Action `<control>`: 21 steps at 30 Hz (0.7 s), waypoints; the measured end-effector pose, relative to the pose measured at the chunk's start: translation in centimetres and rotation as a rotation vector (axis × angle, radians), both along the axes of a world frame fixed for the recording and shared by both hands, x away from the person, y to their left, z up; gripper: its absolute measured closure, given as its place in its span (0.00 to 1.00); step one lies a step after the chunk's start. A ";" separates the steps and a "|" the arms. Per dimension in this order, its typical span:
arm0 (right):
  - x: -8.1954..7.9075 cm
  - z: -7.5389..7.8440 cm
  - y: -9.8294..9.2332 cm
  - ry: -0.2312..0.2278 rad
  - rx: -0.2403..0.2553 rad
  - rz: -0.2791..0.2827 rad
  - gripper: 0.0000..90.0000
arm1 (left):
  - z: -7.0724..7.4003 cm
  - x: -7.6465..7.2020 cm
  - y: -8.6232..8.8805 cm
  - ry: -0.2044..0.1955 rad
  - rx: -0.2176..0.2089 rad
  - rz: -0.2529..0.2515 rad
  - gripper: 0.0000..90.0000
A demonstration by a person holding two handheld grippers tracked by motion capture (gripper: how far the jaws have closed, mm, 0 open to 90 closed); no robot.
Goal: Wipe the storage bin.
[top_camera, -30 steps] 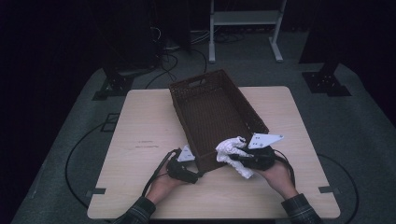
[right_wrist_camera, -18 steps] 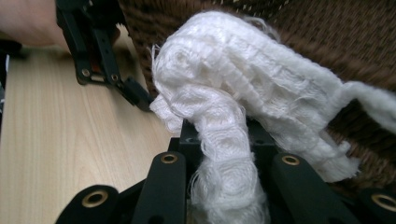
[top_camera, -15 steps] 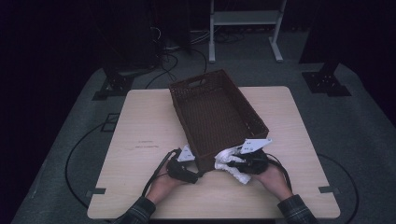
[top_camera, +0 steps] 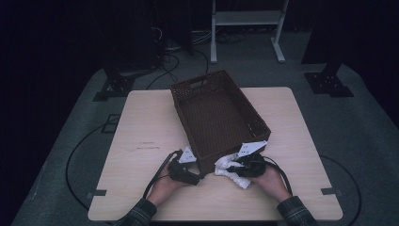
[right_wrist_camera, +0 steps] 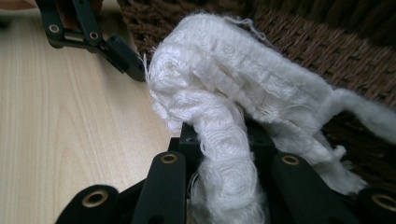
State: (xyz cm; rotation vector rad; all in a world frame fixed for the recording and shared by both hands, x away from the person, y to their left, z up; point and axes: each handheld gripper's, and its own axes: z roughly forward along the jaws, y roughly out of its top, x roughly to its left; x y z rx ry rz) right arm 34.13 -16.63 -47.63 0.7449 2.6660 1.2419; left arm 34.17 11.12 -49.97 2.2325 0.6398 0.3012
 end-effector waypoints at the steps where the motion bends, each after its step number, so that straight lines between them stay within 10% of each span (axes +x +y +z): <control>1: 0.0 -0.2 0.1 0.007 -0.007 0.003 0.82 | 0.0 0.0 0.0 0.000 0.000 0.000 0.21; 9: -0.3 -0.3 0.6 0.000 -0.045 0.012 0.82 | 0.0 0.0 0.0 -0.001 0.000 0.000 0.21; 21: -1.5 3.4 0.1 -0.106 0.067 0.008 0.82 | 0.0 0.0 0.0 0.000 0.000 0.000 0.21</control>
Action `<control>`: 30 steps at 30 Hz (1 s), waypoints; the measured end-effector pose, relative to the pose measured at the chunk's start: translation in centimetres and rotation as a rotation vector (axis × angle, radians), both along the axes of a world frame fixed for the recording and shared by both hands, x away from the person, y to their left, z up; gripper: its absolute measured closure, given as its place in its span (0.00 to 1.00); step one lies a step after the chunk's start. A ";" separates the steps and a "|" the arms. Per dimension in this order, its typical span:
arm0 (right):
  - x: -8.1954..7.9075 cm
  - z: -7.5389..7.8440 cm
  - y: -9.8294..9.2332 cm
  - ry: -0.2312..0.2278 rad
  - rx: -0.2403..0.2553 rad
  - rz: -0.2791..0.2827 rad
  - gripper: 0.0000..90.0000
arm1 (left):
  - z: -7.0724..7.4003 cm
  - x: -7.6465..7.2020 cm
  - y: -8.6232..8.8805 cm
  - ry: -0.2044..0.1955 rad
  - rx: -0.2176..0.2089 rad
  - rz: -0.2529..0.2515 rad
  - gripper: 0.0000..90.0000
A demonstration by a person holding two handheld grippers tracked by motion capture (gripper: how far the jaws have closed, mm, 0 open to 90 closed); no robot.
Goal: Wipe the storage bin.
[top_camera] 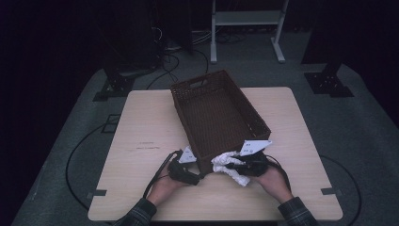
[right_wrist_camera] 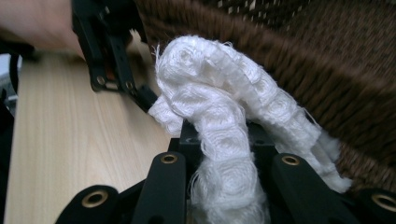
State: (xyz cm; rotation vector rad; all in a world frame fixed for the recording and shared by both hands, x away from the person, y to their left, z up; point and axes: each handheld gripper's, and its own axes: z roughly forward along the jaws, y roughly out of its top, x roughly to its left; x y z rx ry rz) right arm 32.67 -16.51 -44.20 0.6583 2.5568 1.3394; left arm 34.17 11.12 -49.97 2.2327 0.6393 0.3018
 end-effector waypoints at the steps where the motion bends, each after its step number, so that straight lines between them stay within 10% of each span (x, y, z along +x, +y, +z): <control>1: -0.1 0.3 0.0 -0.008 0.012 0.001 0.82 | 0.0 0.0 0.0 0.000 0.000 0.000 0.21; 13: 0.0 0.6 0.3 -0.011 0.052 0.011 0.82 | 0.0 0.0 0.0 0.000 0.000 0.000 0.21; 30: 0.5 -2.8 3.1 0.057 -0.066 0.063 0.82 | 0.0 0.0 0.0 0.000 0.000 0.000 0.21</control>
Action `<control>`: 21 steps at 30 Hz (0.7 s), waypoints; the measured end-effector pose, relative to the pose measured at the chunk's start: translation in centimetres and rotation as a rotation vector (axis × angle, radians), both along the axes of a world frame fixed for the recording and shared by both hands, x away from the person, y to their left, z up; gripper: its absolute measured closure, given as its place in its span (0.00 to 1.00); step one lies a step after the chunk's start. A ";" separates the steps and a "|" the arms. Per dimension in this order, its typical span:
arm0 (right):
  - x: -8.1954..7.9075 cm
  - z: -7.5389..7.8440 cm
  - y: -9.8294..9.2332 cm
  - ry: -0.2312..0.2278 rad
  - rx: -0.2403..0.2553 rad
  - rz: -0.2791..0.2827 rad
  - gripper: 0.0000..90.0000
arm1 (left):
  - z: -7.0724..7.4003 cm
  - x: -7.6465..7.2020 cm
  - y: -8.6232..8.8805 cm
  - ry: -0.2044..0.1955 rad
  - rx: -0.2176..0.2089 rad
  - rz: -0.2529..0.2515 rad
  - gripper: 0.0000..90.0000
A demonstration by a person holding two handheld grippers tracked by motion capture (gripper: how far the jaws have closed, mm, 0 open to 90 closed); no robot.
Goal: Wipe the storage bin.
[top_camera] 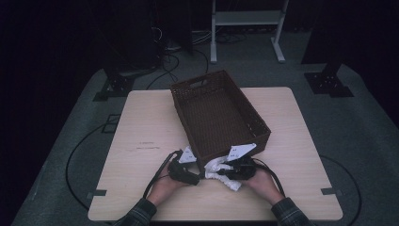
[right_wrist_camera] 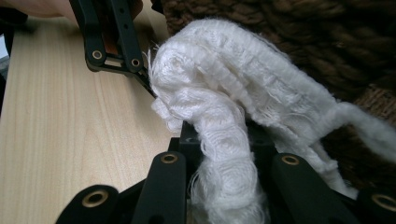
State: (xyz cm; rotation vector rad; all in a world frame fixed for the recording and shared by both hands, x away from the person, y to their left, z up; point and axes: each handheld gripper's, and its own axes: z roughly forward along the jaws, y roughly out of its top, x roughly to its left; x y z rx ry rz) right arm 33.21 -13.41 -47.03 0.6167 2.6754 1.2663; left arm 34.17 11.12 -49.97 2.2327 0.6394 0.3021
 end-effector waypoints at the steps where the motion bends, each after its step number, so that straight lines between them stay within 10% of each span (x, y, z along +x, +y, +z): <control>1: 0.0 -0.1 0.1 0.002 -0.006 0.003 0.82 | 0.0 0.0 0.0 0.000 0.000 0.000 0.21; 21: -0.5 -0.3 1.3 -0.015 -0.040 0.024 0.82 | 0.0 0.0 0.0 0.000 -0.004 0.004 0.22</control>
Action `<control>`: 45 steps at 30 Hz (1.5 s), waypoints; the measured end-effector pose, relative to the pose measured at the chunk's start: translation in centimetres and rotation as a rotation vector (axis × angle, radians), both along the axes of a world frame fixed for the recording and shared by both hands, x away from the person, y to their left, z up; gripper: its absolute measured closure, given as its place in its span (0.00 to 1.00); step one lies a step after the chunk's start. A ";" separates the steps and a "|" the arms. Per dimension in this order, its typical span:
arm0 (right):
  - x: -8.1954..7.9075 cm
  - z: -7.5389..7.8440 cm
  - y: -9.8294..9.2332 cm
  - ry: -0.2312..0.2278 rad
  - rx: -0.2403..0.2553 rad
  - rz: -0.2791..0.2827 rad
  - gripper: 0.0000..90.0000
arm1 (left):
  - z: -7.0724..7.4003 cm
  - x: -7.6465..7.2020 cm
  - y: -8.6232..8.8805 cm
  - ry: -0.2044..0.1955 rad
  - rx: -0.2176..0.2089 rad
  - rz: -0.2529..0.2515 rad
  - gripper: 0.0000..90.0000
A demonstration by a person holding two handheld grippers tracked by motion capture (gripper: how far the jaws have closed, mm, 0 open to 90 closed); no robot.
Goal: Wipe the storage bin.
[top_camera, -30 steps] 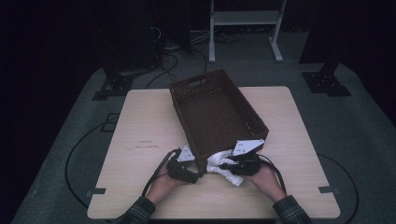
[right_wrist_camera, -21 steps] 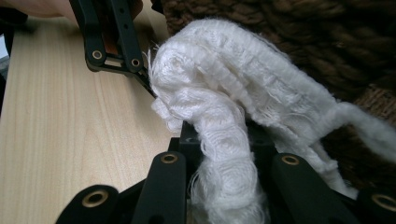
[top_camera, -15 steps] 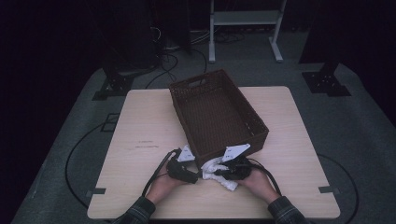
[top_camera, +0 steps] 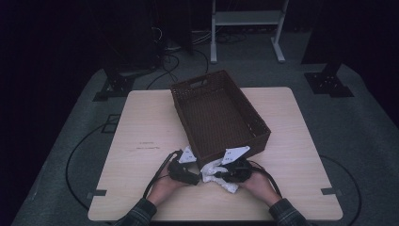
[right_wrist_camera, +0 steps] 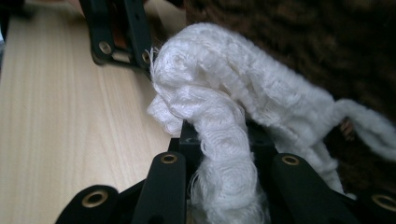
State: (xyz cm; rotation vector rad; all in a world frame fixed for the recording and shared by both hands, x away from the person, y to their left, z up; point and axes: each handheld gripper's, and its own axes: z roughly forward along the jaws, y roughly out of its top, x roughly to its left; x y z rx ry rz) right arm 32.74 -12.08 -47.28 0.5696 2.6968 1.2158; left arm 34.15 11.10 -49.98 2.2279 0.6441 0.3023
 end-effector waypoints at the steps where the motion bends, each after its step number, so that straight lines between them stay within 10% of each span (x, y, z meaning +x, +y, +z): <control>1: -0.1 0.2 0.0 -0.006 0.005 0.001 0.82 | 0.0 0.0 0.0 0.000 0.000 0.000 0.22; 27: -1.3 5.6 -2.3 -0.120 0.226 -0.014 0.82 | 0.0 0.0 0.0 0.000 0.005 -0.005 0.22; 45: -2.8 4.6 -8.2 -0.102 0.208 -0.135 0.82 | 0.0 0.0 0.0 -0.001 0.003 -0.003 0.22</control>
